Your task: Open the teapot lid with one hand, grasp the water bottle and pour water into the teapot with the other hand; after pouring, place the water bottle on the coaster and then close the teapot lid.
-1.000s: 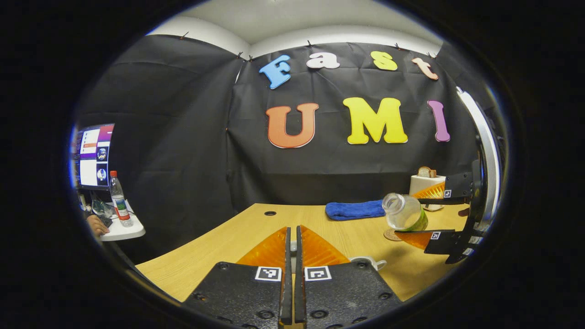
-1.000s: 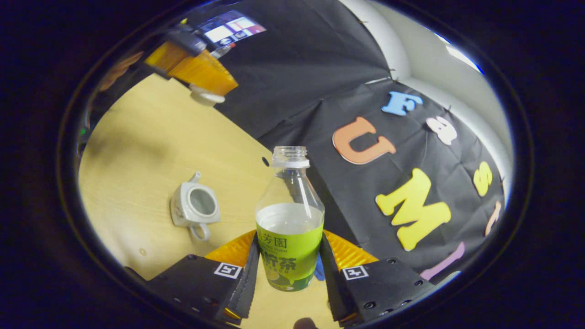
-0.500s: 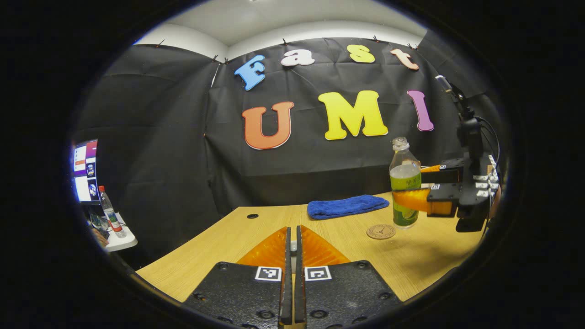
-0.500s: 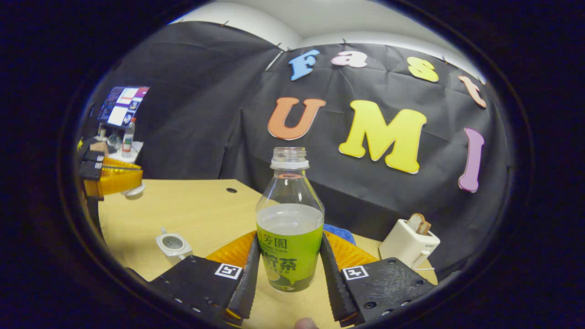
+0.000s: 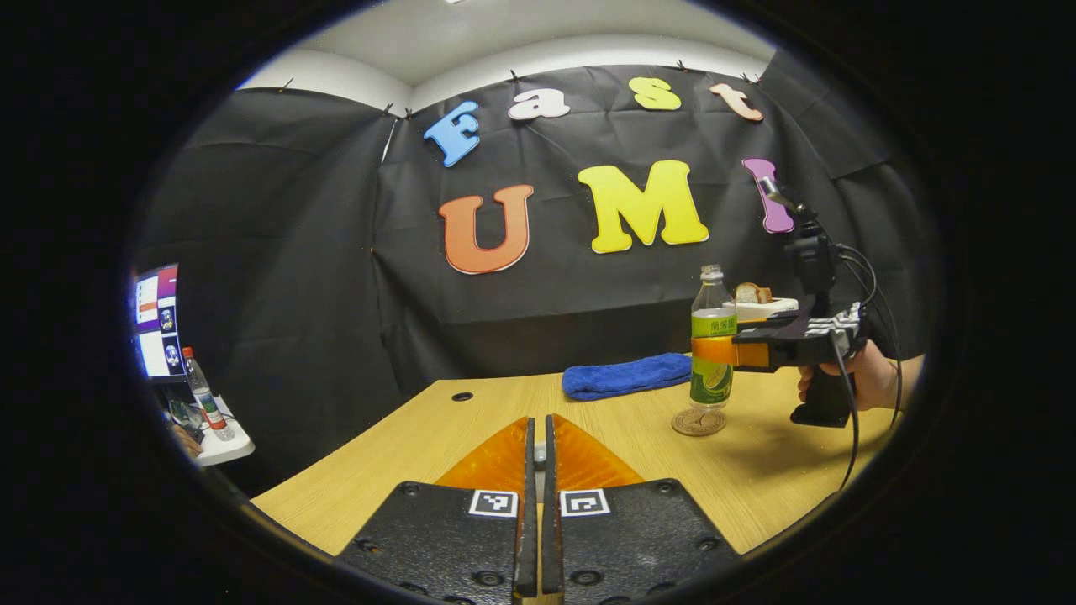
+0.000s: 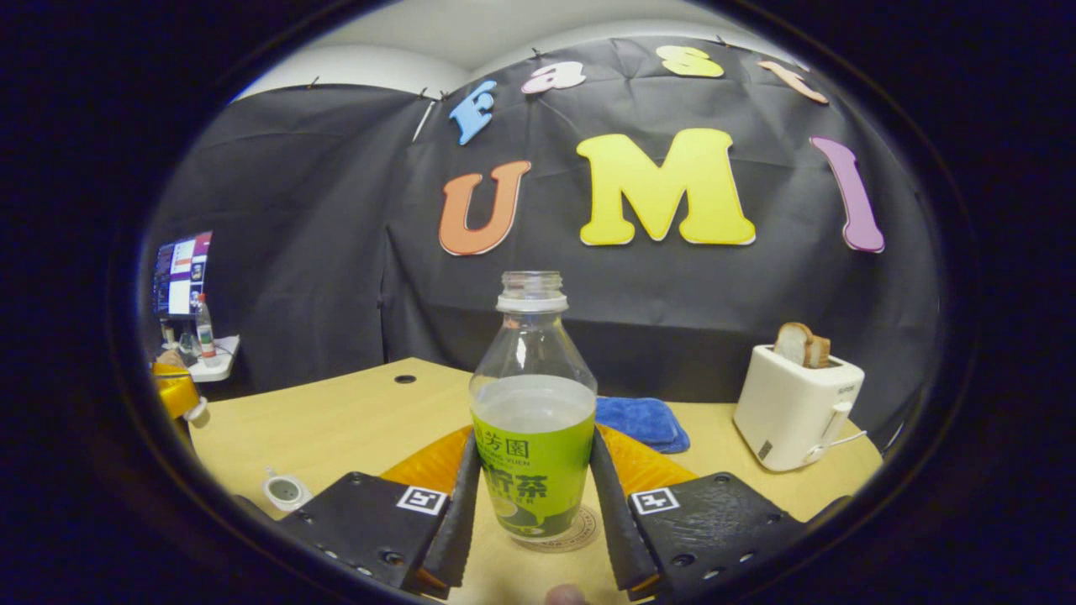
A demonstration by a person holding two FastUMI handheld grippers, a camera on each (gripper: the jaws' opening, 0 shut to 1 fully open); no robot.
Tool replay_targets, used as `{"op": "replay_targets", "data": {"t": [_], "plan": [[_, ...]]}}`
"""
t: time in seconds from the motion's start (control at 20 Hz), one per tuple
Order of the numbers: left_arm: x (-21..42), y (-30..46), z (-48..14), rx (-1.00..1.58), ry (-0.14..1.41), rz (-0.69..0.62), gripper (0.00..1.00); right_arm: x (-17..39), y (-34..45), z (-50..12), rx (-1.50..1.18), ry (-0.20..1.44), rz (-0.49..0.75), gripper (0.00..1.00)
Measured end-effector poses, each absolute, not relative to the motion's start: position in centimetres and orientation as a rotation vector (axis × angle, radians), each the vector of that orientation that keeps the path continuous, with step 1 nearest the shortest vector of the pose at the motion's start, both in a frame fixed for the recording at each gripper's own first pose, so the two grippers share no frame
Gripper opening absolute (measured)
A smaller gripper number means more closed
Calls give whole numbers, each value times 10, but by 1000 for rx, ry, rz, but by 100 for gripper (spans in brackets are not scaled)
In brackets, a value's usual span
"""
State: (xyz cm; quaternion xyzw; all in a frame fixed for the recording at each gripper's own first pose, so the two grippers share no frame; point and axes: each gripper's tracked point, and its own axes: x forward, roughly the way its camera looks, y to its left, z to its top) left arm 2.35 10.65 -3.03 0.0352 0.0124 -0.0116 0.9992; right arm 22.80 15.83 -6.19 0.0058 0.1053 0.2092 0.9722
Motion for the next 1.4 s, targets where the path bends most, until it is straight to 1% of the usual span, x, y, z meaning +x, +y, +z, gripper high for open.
{"op": "replay_targets", "data": {"t": [0.2, 0.5, 0.8, 0.9, 1.0, 1.05, 1.1, 1.15, 1.2, 1.25, 1.4], "plan": [[25, 105, -35, 82, 30, -28, 4, 242, 155, -85, 3, 246, 401, 64], [25, 108, -40, 77, 38, -24, 5, 252, 156, -98, -20, 253, 388, 65], [25, 112, -41, 61, 36, -18, 5, 254, 152, -107, -7, 269, 378, 68], [25, 112, -40, 57, 35, -19, 5, 253, 153, -107, -3, 270, 378, 72], [24, 112, -38, 52, 32, -18, 4, 251, 154, -103, 0, 263, 382, 75], [23, 112, -39, 49, 32, -16, 5, 251, 154, -101, 0, 259, 384, 83], [23, 112, -38, 46, 30, -15, 4, 248, 155, -99, 0, 257, 387, 85], [23, 111, -37, 43, 28, -14, 4, 245, 154, -95, 4, 256, 387, 92], [23, 111, -36, 38, 24, -15, 4, 240, 153, -91, 12, 257, 387, 95], [23, 109, -36, 31, 20, -18, 5, 235, 150, -86, 11, 246, 380, 98], [25, 101, -35, 22, 12, -38, 5, 210, 135, -66, 7, 211, 362, 97]]}}
